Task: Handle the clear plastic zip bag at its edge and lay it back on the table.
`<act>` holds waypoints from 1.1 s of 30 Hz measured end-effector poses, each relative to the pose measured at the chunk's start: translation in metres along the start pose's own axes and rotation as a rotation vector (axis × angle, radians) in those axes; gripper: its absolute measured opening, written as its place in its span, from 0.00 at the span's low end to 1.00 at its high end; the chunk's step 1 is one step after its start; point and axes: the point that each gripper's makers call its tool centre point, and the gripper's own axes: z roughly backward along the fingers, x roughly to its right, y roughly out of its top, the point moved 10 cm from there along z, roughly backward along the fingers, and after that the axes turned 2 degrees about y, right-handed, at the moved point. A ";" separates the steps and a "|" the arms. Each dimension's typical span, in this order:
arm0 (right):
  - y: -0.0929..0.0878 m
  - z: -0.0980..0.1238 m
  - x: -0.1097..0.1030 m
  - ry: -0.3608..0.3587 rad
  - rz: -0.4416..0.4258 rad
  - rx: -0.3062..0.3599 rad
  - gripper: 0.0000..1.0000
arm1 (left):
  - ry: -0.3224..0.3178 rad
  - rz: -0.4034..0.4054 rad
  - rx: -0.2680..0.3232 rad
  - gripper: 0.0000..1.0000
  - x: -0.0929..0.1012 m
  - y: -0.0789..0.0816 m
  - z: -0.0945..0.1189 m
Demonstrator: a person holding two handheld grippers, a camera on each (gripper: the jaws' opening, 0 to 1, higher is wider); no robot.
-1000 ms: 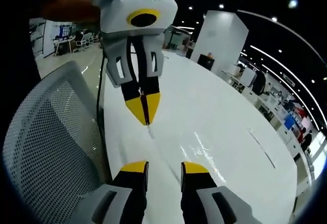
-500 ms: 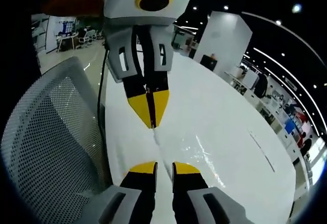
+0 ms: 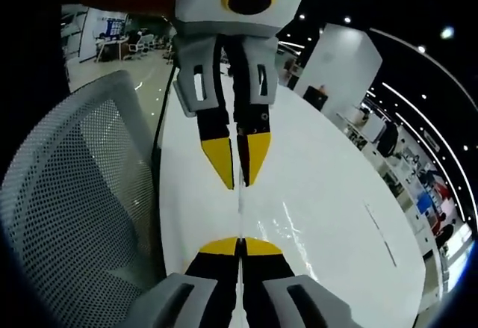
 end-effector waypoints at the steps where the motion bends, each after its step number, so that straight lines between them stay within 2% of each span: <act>1: 0.000 0.000 0.000 0.001 0.002 0.001 0.00 | -0.003 -0.006 -0.004 0.09 0.000 -0.001 -0.001; 7: 0.003 0.000 0.001 0.005 0.004 0.003 0.00 | -0.009 -0.091 -0.016 0.09 -0.001 -0.002 -0.005; 10: 0.005 0.000 0.003 0.004 0.001 0.003 0.00 | -0.016 -0.097 -0.018 0.07 -0.002 0.000 -0.007; 13: 0.005 0.001 0.003 0.002 -0.006 0.008 0.00 | -0.019 -0.118 -0.036 0.00 -0.003 -0.001 -0.009; 19: 0.007 0.003 0.004 -0.005 -0.032 0.021 0.00 | -0.026 -0.139 -0.038 0.00 -0.004 -0.001 -0.010; 22: 0.009 0.003 0.004 -0.003 -0.052 0.036 0.04 | -0.029 -0.149 -0.029 0.00 -0.005 -0.001 -0.010; 33: 0.019 -0.002 0.005 0.001 -0.047 0.066 0.06 | -0.047 -0.169 -0.025 0.00 -0.005 0.000 -0.011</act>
